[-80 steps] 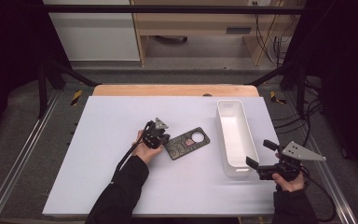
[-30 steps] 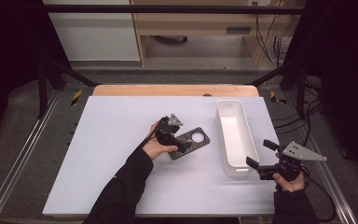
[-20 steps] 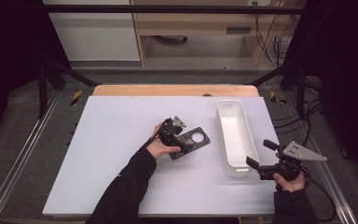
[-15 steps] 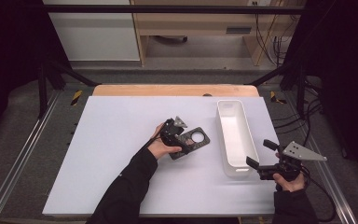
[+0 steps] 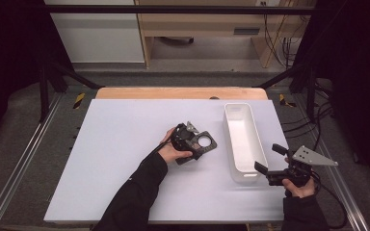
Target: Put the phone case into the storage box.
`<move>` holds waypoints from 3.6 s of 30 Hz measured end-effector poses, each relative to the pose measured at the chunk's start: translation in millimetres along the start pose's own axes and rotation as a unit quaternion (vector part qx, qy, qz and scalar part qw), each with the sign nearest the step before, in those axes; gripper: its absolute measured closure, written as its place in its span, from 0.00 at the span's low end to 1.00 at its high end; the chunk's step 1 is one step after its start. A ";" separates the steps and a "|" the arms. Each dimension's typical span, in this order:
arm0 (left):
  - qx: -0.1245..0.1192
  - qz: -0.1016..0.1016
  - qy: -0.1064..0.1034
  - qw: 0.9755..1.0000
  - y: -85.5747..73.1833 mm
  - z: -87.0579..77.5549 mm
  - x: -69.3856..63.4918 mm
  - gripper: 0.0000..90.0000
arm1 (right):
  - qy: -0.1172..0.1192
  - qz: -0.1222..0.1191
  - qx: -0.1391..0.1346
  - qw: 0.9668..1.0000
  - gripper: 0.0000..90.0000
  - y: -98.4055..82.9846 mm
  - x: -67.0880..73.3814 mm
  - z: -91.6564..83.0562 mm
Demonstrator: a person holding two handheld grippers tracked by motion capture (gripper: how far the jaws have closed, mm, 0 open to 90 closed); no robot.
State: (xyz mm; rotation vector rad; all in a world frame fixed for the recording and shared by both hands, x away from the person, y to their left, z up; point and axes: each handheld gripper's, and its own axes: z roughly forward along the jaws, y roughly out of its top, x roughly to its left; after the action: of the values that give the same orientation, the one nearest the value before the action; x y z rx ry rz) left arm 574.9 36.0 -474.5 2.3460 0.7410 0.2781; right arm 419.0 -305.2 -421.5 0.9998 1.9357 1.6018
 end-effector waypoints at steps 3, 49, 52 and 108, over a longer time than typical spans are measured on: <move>0.001 0.002 -0.002 1.000 -0.2 0.3 0.2 0.07 | 0.000 0.000 0.000 1.000 0.00 0.0 0.0 0.1; -0.002 0.020 -0.022 1.000 1.3 -10.2 4.7 0.13 | 0.004 0.001 -0.003 1.000 0.00 0.3 0.1 -0.2; -0.008 0.019 -0.024 0.999 2.2 -16.0 5.7 0.13 | 0.005 0.000 -0.004 1.000 0.00 0.4 0.5 -0.2; -0.091 0.012 -0.045 0.995 -78.1 -142.6 -3.0 0.13 | 0.033 -0.020 0.011 0.999 0.00 6.7 13.0 7.2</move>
State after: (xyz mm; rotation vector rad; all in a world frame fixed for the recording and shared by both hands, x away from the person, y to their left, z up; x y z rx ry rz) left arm 484.8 158.1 -416.0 2.1802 0.6185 0.2375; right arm 417.5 -290.2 -415.3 0.9206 2.0090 1.6132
